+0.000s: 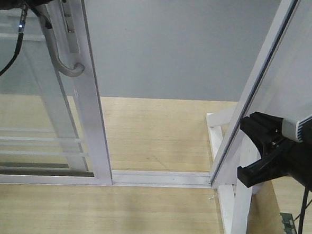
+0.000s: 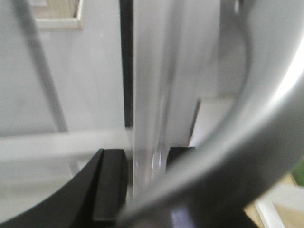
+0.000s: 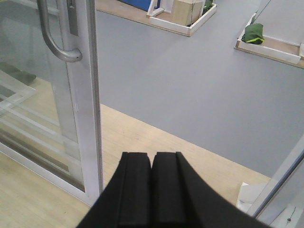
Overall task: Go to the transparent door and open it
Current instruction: 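Slide the door farther open with the left gripper, away from the right gripper, then release the handle and withdraw the left gripper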
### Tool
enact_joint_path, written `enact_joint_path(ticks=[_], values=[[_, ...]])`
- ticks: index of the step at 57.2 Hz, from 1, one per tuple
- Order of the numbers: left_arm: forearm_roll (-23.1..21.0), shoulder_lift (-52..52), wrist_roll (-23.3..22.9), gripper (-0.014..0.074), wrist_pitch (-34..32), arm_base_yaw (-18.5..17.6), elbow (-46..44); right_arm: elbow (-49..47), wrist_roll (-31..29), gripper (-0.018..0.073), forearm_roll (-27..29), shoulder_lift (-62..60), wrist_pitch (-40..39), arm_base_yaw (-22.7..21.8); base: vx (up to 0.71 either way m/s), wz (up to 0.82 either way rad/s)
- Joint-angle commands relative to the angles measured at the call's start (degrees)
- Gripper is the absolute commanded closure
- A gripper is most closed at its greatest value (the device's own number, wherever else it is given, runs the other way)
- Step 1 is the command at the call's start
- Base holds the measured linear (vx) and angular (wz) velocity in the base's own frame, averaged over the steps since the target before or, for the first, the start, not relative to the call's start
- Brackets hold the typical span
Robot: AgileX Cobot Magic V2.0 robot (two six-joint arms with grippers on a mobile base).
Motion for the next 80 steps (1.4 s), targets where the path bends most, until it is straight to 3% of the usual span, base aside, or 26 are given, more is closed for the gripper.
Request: enact_joint_path(ticks=[1, 21, 33, 54, 66, 80], values=[[-0.2, -5.9, 0.1, 0.0593, -14.6, 2.0, -4.0, -1.7, -0.5, 0.0561, -0.3, -0.7, -3.5, -0.4, 0.0, 0.0], [-0.2, -6.1, -0.1, 0.0593, -13.1, 4.3, -4.0, -1.7, -0.5, 0.0561, -0.4, -0.7, -1.8, -0.4, 0.0, 0.0], [-0.1, -9.8, 0.1, 0.0593, -5.3, 4.5, -1.1, -1.7, -0.6, 0.0561, -0.5, -0.7, -1.6, -0.4, 0.0, 0.0], [-0.1, -27.8, 4.0, 0.0593, -11.3, 2.7, 26.4, -1.7, -0.5, 0.0561, -0.4, -0.2, -3.2, -0.4, 0.0, 0.0], [-0.2, -41.2, 5.9, 0.0593, -11.3, -1.2, 41.9, -1.7, -0.5, 0.0561, -0.3, -2.4, -2.8, -0.4, -0.01, 0.01], [-2.0, -58.6, 5.5, 0.0593, -7.0, -2.4, 55.1, -1.7, -0.5, 0.0561, -0.3, -8.3, -1.4, -0.4, 0.0, 0.0]])
